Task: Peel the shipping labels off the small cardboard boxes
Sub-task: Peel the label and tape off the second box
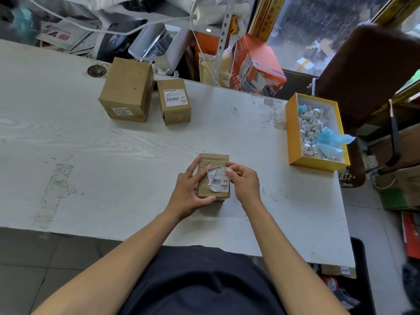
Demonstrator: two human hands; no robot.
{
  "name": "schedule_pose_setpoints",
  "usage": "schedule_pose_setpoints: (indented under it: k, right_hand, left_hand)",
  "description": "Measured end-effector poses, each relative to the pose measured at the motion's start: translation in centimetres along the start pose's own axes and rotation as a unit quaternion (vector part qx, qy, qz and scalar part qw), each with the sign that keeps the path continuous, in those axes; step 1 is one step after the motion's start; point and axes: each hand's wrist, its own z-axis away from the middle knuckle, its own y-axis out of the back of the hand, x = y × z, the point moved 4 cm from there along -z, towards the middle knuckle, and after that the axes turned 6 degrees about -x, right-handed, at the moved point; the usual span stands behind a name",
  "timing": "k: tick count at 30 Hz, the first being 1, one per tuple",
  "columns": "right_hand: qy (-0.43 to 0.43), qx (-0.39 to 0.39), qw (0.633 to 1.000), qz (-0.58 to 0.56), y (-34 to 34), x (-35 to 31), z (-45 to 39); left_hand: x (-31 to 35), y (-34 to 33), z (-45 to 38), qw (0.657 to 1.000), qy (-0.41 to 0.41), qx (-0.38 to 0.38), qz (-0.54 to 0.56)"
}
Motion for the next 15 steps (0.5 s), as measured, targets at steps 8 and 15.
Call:
schedule_pose_setpoints:
  k: [8, 15]
  right_hand:
    - [-0.048, -0.029, 0.993, -0.106, 0.4, -0.7, 0.2]
    - [-0.029, 0.003, 0.993, -0.117, 1.3, -2.6, 0.6]
  left_hand:
    - [0.1, 0.4, -0.2, 1.000, 0.000, -0.011, 0.003]
    - [0.4, 1.7, -0.9, 0.999, -0.002, -0.021, 0.031]
